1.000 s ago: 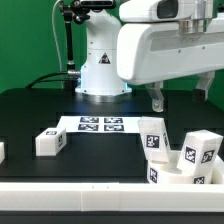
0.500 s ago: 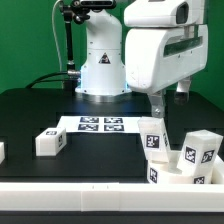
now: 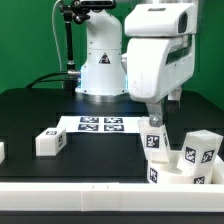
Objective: Assemble stool
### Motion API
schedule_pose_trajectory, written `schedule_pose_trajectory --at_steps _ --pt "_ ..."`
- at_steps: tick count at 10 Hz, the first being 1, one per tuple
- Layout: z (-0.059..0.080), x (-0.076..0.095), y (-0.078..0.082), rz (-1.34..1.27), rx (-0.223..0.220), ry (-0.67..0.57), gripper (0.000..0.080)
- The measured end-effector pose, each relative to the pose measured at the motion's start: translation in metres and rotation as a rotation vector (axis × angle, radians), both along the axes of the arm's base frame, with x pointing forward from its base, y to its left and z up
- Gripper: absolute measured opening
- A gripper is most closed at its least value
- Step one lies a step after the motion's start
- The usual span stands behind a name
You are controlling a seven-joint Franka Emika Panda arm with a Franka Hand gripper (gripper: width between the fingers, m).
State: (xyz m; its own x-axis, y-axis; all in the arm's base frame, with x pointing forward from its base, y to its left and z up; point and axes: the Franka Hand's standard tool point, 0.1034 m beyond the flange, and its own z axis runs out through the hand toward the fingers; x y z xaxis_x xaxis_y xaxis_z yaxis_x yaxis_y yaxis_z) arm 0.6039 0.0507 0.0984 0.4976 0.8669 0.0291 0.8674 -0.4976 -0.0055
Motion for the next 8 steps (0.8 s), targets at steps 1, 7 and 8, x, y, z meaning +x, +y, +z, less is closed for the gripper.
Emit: schedule_pose_trajectory --at_steps 1,7,8 --pt "-0.0037 0.0011 -0.0028 -0.004 -0.001 -0.006 0.0648" --pt "-0.0113 0.0 -0.0054 -0.028 -0.001 0.0 0.0526" --pt "-0.0124 -0.0007 -0.003 -0.029 0.0 0.002 0.0391"
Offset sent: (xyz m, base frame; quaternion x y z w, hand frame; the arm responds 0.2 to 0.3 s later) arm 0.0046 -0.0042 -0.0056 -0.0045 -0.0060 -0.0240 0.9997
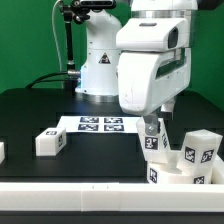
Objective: Assemble stool
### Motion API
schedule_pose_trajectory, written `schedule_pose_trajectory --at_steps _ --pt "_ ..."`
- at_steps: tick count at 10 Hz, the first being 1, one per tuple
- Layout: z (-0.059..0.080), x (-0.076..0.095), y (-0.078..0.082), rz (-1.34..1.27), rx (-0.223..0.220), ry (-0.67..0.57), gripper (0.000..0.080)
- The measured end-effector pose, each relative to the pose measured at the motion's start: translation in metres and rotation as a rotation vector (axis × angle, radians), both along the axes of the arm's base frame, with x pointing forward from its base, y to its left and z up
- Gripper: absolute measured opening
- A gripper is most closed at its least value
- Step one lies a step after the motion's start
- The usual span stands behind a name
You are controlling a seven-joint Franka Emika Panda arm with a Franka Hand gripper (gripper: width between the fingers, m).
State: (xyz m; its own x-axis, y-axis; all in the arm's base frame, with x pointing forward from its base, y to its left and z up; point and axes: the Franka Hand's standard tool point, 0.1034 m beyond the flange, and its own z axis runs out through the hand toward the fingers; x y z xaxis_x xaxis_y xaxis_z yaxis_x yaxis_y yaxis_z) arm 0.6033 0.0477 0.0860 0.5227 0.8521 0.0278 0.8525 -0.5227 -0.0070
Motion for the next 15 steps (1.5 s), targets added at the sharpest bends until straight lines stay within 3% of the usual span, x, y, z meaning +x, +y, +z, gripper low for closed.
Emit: schedule_pose_trajectory --at_steps 1,2,5,9,15 --pt "-0.0005 -0.0002 0.0011 -0.004 0.001 0.001 0.0391" --pt "-0.0004 -0.0002 0.0009 -0.004 0.001 0.001 0.0338" --pt "-0.0005 -0.0001 -0.0005 -0.03 0.001 0.001 0.0338" --pt "-0.0005 -0.0001 -0.0003 -0.29 0.006 0.009 0.0338" --pt "-0.0026 -0.0052 0.0028 -1.002 0.031 0.01 0.034"
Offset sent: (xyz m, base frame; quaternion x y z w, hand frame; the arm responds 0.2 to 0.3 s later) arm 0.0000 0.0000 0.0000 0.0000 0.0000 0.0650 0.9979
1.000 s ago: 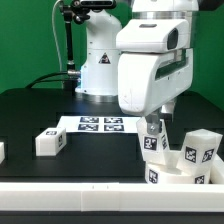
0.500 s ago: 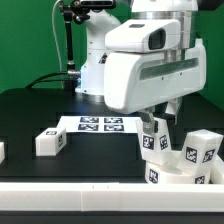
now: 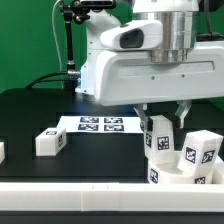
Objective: Assemble stool
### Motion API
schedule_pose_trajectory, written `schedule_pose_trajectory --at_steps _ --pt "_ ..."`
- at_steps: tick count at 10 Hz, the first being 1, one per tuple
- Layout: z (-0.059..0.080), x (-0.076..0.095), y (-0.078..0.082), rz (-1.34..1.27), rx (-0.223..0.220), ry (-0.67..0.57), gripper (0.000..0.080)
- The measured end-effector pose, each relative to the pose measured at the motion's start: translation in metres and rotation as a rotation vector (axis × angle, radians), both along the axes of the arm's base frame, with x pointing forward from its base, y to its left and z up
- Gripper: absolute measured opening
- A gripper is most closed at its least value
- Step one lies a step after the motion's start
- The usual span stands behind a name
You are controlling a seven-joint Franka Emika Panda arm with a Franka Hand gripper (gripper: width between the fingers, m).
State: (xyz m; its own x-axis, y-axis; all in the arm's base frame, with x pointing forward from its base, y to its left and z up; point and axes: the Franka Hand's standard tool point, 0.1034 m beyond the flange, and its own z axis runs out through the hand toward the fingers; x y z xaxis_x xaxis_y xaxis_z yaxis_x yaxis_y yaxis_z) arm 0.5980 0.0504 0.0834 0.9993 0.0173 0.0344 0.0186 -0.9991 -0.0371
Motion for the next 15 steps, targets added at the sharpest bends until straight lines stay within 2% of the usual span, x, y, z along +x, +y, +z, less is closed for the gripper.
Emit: schedule_pose_trajectory --at_steps 2,9,12,15 --pt "-0.0004 -0.0001 0.0004 -0.233 0.017 0.0 0.034" --pt "-0.0004 0.0001 0.003 -0.59 0.042 0.027 0.034" --pt "-0.0016 0.0005 0.0011 -0.928 0.103 0.037 0.034" --pt "-0.0033 0.0002 -0.0016 -1.281 0.205 0.043 0.034"
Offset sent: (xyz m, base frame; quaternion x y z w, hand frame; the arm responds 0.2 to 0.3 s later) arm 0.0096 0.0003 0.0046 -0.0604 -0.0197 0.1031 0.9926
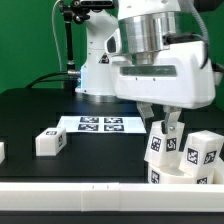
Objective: Assemble stool
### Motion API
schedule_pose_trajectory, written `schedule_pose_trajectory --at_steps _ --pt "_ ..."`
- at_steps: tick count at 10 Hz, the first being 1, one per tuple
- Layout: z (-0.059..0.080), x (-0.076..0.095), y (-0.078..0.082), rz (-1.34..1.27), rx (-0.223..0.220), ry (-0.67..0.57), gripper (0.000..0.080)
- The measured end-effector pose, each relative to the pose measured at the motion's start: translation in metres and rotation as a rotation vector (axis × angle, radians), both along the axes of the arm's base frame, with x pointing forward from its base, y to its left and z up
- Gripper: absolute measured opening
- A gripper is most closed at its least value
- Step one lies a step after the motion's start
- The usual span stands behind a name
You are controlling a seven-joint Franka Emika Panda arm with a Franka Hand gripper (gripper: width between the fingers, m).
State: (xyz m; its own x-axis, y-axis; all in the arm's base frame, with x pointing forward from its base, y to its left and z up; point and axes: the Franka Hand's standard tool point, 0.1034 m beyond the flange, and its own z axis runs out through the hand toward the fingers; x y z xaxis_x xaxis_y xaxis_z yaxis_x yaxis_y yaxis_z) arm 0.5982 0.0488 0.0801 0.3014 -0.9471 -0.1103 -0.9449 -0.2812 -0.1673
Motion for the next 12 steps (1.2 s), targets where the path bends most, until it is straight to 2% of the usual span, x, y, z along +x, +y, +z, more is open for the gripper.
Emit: schedule_pose_trajectory --at_steps 2,7,8,9,10,11,12 --pt "0.0 0.0 0.001 -0.146 0.05 0.017 0.034" --pt "0.0 0.0 0.002 -0.492 0.129 0.075 0.034" --pt "0.0 0.0 0.002 -0.496 0.129 0.076 0.034" --pt "0.0 0.0 0.002 -0.491 0.129 0.075 0.0422" --pt "0.0 0.0 0.002 -0.491 0.128 0.075 0.0565" --pt "0.002 -0.002 0.005 -0.472 0.129 0.086 0.0565" --pt "0.007 -0.002 0.011 -0.457 0.134 0.087 0.0631"
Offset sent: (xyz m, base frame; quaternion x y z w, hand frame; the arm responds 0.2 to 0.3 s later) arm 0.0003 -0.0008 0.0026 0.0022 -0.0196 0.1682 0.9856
